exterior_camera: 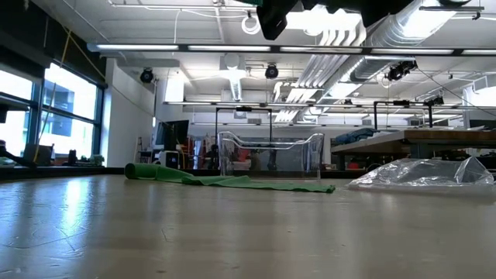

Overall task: Roll bandage
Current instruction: Roll the blue bandage

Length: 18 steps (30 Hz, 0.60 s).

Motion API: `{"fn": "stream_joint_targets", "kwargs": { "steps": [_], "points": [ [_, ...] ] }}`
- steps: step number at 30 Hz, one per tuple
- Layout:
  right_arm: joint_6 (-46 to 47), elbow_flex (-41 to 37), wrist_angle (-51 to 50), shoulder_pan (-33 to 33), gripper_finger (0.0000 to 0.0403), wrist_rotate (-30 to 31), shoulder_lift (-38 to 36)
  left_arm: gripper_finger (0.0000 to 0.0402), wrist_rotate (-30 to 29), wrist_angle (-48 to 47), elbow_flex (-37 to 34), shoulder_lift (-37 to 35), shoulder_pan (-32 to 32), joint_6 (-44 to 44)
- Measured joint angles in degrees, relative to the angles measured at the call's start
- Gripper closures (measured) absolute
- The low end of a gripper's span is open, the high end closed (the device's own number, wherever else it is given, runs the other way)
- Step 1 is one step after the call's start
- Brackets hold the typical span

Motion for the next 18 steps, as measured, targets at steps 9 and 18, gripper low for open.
{"fn": "stream_joint_targets", "kwargs": {
  "steps": [9,18],
  "points": [
    [-4.0,0.0,0.0,3.3,0.0398,6.1,0.0,0.0327,-0.2,0.0,0.0,0.0,1.0,-8.9],
    [-11.0,0.0,-0.2,5.9,0.0396,10.5,0.0,0.0393,-3.0,-0.1,0.0,-0.1,1.0,-16.7]
  ]
}}
